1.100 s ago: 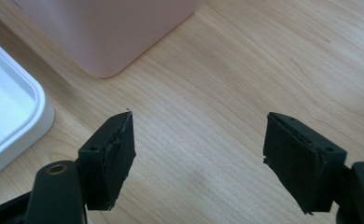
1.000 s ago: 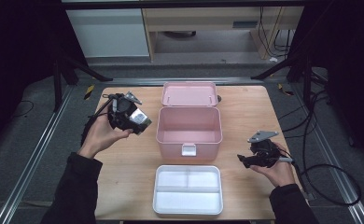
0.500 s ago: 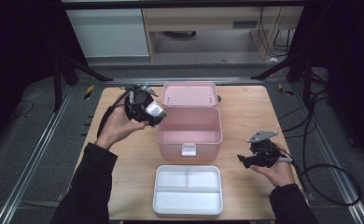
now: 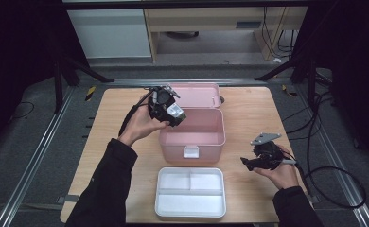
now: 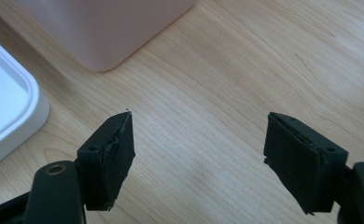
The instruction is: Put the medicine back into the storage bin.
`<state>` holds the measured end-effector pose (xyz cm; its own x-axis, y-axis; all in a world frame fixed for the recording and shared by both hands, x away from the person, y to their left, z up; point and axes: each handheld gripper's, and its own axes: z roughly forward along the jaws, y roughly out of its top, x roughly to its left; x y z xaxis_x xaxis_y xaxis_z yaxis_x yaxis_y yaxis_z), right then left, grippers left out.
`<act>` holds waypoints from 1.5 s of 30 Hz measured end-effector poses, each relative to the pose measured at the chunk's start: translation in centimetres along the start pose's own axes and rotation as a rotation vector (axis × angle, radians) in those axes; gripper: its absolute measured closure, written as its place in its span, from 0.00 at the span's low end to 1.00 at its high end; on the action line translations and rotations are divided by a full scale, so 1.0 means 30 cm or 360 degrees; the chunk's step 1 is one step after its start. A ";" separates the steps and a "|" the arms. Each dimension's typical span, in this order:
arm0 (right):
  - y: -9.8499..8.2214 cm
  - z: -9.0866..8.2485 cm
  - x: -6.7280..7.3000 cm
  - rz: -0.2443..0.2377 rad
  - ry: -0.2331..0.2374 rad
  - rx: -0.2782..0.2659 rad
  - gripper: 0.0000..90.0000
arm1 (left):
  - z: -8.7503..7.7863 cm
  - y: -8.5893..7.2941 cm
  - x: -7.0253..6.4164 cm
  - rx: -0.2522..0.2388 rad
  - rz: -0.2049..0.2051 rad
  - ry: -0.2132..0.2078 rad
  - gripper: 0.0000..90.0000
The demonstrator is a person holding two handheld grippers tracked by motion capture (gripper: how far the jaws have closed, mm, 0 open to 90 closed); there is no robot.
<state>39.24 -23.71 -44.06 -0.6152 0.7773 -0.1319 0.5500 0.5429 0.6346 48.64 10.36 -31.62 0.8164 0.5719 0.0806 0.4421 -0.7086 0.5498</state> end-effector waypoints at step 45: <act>0.010 -0.010 0.009 -0.0034 0.0023 -0.0018 0.27 | -0.028 -0.039 -0.099 -0.0079 0.0148 -0.0046 0.50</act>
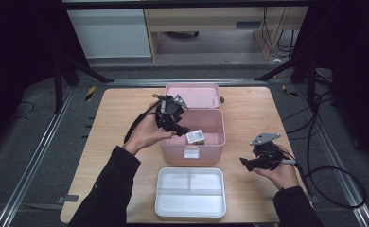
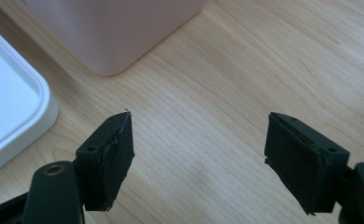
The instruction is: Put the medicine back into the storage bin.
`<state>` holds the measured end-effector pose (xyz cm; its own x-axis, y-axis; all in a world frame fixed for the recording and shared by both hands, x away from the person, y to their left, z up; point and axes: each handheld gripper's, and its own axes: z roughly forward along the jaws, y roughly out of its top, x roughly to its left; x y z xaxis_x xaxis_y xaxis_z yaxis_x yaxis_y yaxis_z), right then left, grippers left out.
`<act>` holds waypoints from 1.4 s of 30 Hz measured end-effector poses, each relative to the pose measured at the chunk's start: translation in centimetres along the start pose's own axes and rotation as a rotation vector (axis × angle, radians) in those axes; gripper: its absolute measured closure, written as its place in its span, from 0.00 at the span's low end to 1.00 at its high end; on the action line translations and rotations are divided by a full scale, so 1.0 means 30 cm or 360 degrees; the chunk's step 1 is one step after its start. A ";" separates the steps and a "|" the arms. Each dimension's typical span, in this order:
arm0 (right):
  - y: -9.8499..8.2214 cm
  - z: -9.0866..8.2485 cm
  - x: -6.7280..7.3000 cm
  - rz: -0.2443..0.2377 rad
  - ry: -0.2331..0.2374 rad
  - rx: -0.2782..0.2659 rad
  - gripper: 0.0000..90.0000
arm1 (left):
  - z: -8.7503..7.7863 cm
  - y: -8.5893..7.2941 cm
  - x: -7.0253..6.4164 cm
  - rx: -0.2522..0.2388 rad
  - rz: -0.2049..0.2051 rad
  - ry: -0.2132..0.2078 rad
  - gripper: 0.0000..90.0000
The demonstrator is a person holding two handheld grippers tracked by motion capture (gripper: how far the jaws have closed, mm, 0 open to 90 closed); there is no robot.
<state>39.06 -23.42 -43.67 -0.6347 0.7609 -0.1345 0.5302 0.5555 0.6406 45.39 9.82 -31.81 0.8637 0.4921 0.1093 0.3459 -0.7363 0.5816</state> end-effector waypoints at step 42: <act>0.088 -0.045 0.167 -0.0383 0.0251 0.0049 0.37 | -0.040 -0.475 -0.116 0.0072 0.0032 -0.0103 0.51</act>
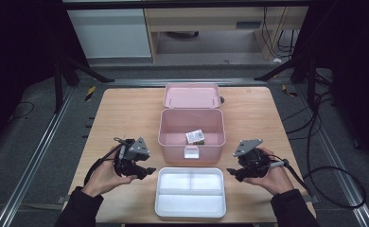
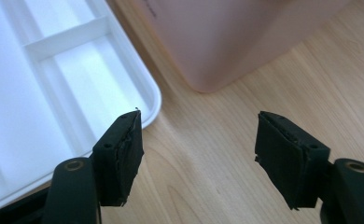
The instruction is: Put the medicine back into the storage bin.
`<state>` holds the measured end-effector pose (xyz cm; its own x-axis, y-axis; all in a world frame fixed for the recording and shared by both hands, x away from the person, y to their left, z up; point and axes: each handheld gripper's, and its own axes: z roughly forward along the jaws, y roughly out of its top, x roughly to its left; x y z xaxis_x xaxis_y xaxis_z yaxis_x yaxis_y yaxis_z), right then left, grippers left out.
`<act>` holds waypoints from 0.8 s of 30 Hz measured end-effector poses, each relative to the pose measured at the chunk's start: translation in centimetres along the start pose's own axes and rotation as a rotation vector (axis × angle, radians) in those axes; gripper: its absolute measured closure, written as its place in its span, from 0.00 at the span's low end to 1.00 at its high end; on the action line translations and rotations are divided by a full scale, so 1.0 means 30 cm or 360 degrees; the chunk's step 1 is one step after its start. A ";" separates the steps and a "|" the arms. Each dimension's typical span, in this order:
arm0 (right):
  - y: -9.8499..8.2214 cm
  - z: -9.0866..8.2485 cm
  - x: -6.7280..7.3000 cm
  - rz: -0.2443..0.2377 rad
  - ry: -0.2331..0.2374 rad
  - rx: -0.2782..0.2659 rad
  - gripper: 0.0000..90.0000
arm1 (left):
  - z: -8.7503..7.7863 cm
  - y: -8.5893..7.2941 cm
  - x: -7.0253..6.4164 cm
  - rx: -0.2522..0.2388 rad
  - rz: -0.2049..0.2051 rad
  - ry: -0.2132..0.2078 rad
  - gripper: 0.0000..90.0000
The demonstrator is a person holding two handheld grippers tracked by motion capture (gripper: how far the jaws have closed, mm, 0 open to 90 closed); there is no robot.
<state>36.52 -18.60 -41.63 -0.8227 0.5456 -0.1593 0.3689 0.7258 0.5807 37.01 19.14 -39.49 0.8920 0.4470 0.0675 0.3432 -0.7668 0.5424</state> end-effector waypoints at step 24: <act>0.033 0.077 0.121 -0.0271 0.0340 0.0134 0.56 | 0.154 0.035 -0.110 0.0285 0.0311 -0.0202 0.63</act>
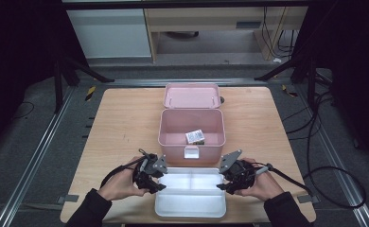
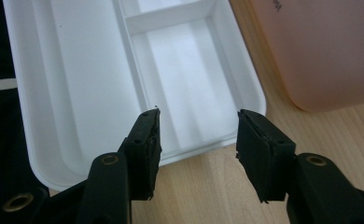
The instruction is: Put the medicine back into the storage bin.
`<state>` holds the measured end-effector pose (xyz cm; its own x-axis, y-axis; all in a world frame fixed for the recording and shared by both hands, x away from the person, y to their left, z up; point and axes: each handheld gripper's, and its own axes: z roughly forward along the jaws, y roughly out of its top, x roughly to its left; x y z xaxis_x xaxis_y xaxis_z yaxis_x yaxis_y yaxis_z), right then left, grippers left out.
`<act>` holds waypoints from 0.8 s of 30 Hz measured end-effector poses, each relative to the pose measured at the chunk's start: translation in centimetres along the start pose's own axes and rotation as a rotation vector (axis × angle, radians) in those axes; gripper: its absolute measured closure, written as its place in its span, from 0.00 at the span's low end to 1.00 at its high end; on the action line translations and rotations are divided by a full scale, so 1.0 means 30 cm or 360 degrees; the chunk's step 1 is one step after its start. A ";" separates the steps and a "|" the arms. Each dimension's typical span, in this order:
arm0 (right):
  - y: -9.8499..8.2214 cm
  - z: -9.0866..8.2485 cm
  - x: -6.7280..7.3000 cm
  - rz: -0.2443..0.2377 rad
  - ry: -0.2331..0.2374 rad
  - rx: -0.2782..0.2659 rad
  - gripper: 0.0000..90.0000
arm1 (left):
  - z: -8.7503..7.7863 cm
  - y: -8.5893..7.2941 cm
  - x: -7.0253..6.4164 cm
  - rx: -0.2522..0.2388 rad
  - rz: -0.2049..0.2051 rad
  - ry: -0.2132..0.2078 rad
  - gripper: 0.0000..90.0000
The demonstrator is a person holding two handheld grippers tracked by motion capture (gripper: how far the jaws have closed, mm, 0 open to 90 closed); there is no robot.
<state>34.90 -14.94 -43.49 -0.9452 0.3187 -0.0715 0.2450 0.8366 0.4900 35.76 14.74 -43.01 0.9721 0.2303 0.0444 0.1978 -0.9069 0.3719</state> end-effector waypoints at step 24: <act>0.011 0.129 0.034 -0.0128 0.0180 0.0188 0.83 | 0.119 0.018 -0.027 0.0192 0.0163 -0.0075 0.77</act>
<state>34.84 -12.62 -46.78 -0.9794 0.2020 -0.0049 0.1850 0.9061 0.3805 35.52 12.80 -46.14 0.9922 0.1203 0.0314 0.1085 -0.9613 0.2533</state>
